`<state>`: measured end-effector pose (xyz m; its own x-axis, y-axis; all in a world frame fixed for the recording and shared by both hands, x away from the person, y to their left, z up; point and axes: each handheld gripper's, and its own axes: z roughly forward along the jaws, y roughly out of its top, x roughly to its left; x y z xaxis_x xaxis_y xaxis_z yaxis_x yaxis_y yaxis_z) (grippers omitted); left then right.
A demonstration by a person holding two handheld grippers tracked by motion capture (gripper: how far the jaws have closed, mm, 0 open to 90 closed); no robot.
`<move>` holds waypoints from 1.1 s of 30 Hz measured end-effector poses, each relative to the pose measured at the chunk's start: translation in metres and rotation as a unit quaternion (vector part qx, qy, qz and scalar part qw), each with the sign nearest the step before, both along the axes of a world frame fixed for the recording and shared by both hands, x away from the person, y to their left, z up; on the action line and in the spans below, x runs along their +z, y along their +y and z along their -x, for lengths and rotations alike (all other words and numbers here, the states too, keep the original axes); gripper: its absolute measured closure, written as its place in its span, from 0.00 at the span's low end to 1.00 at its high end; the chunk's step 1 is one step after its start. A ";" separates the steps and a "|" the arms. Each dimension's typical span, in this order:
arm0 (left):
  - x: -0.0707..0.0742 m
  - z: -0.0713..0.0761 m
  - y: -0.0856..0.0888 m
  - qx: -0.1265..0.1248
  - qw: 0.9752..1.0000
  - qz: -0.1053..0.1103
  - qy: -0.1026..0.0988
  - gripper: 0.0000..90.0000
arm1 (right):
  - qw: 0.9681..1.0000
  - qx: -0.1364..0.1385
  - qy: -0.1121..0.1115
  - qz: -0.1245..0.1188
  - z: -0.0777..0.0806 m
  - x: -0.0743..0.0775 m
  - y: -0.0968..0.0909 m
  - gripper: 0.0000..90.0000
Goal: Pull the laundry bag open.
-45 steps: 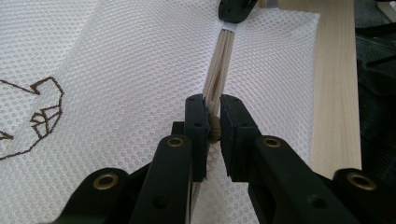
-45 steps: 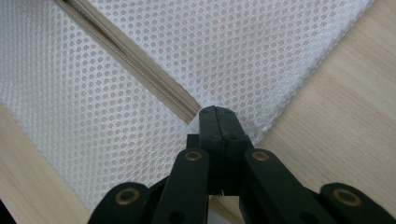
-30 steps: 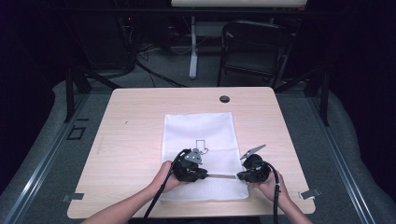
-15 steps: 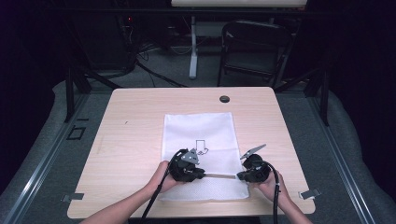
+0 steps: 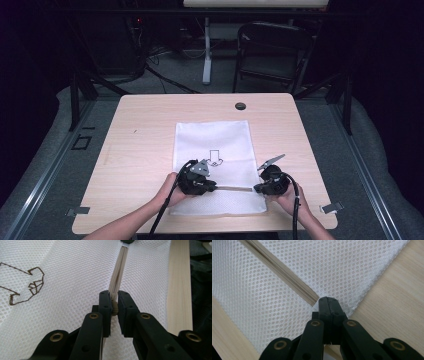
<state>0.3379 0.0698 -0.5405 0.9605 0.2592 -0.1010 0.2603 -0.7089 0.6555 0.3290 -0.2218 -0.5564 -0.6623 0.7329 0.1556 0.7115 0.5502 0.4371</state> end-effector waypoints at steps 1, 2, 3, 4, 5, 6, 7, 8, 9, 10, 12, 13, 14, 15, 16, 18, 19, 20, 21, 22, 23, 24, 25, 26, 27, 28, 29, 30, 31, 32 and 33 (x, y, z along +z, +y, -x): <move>0.000 0.000 0.001 0.000 1.000 0.001 -0.002 0.91 | 1.000 -0.002 0.000 -0.002 0.000 0.000 0.000 1.00; 0.000 0.001 0.001 0.001 1.000 -0.001 -0.001 0.91 | 1.000 -0.006 -0.004 -0.010 0.001 -0.001 0.000 1.00; 0.000 0.000 0.001 -0.002 1.000 -0.002 -0.001 0.91 | 1.000 -0.008 -0.002 -0.010 0.001 -0.001 0.001 1.00; 0.000 0.001 0.002 0.003 1.000 0.000 -0.001 0.91 | 1.000 -0.002 0.000 -0.003 0.001 0.000 0.000 1.00; 0.002 0.001 0.002 0.003 1.000 -0.008 -0.006 0.91 | 1.000 -0.003 0.000 -0.004 0.001 0.000 0.001 1.00; 0.001 0.001 0.004 0.001 1.000 -0.003 -0.005 0.91 | 1.000 -0.002 -0.002 -0.007 0.001 -0.001 0.000 1.00; 0.001 0.001 0.005 0.003 1.000 -0.001 -0.002 0.91 | 1.000 -0.002 -0.002 -0.010 0.001 -0.001 0.000 1.00; 0.001 0.001 0.006 0.003 1.000 0.000 0.001 0.91 | 1.000 -0.002 0.000 -0.003 0.001 0.000 0.000 1.00; 0.001 0.001 0.007 0.004 1.000 0.001 0.001 0.91 | 1.000 0.000 -0.003 -0.003 0.000 -0.001 -0.001 1.00; 0.000 0.001 0.006 0.003 1.000 -0.001 -0.002 0.91 | 1.000 -0.001 -0.002 -0.003 0.000 -0.001 -0.001 1.00; 0.000 0.002 0.006 0.003 1.000 0.001 -0.001 0.91 | 1.000 -0.001 -0.001 -0.006 0.001 -0.001 0.000 1.00; 0.001 0.001 0.007 0.003 1.000 -0.002 -0.003 0.91 | 1.000 -0.003 -0.007 -0.010 0.001 -0.002 0.000 1.00; 0.001 0.001 0.008 0.005 1.000 -0.002 -0.002 0.91 | 1.000 -0.004 -0.007 -0.011 0.001 -0.002 0.000 1.00; 0.001 0.001 0.010 0.005 1.000 0.001 0.000 0.91 | 1.000 -0.004 -0.007 -0.011 0.001 -0.002 0.000 1.00; 0.002 0.001 0.012 0.004 1.000 -0.002 0.002 0.91 | 1.000 0.001 -0.005 -0.005 0.000 -0.001 -0.001 1.00; 0.001 0.001 0.016 0.009 1.000 0.002 0.002 0.91 | 1.000 -0.007 -0.005 -0.022 0.001 -0.003 0.000 1.00; 0.000 0.001 0.018 0.009 1.000 0.002 0.004 0.91 | 1.000 -0.006 -0.005 -0.018 0.000 -0.003 0.000 1.00; 0.000 0.001 0.018 0.011 1.000 0.000 0.002 0.91 | 1.000 0.001 0.000 -0.011 0.000 -0.001 -0.001 1.00; 0.000 0.002 0.019 0.010 1.000 0.004 0.003 0.91 | 1.000 -0.004 0.002 -0.013 0.000 -0.001 -0.001 1.00; 0.000 0.002 0.019 0.011 1.000 0.000 0.000 0.91 | 1.000 -0.003 0.001 -0.013 0.000 -0.001 -0.001 1.00; 0.001 0.002 0.019 0.009 1.000 0.000 -0.001 0.91 | 1.000 -0.007 -0.005 -0.018 0.000 -0.003 0.000 1.00; 0.002 0.002 0.021 0.009 1.000 0.000 0.001 0.91 | 1.000 -0.007 -0.005 -0.018 0.000 -0.003 0.000 1.00; 0.002 0.002 0.021 0.013 1.000 0.002 0.000 0.91 | 1.000 -0.006 -0.005 -0.018 0.000 -0.003 0.000 1.00; 0.002 0.002 0.023 0.013 1.000 0.001 0.000 0.91 | 1.000 -0.007 -0.005 -0.018 0.001 -0.003 0.000 1.00; 0.002 0.002 0.024 0.015 1.000 0.002 0.000 0.91 | 1.000 -0.007 -0.001 -0.016 0.001 -0.002 0.000 1.00; 0.002 0.002 0.025 0.015 1.000 0.001 0.000 0.91 | 1.000 -0.007 -0.005 -0.018 0.001 -0.003 0.000 1.00; 0.002 0.003 0.026 0.014 1.000 -0.002 0.000 0.91 | 1.000 -0.007 -0.005 -0.018 0.001 -0.003 0.000 1.00; 0.002 0.003 0.026 0.016 1.000 -0.003 0.000 0.91 | 1.000 -0.007 -0.005 -0.018 0.001 -0.003 0.000 1.00; 0.002 0.004 0.026 0.016 1.000 -0.001 -0.001 0.91 | 1.000 -0.010 -0.001 -0.017 0.001 -0.002 0.001 1.00; 0.002 0.004 0.027 0.016 1.000 -0.004 -0.001 0.91 | 1.000 -0.008 -0.002 -0.019 0.001 -0.002 0.000 1.00; 0.003 0.004 0.029 0.021 1.000 -0.012 -0.005 0.91 | 1.000 -0.010 -0.001 -0.017 0.001 -0.002 0.000 1.00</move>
<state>0.3337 0.0985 -0.5373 0.9500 0.3007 -0.0844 0.2828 -0.7134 0.6411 0.3282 -0.2213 -0.5581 -0.6479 0.7403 0.1795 0.7217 0.5211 0.4557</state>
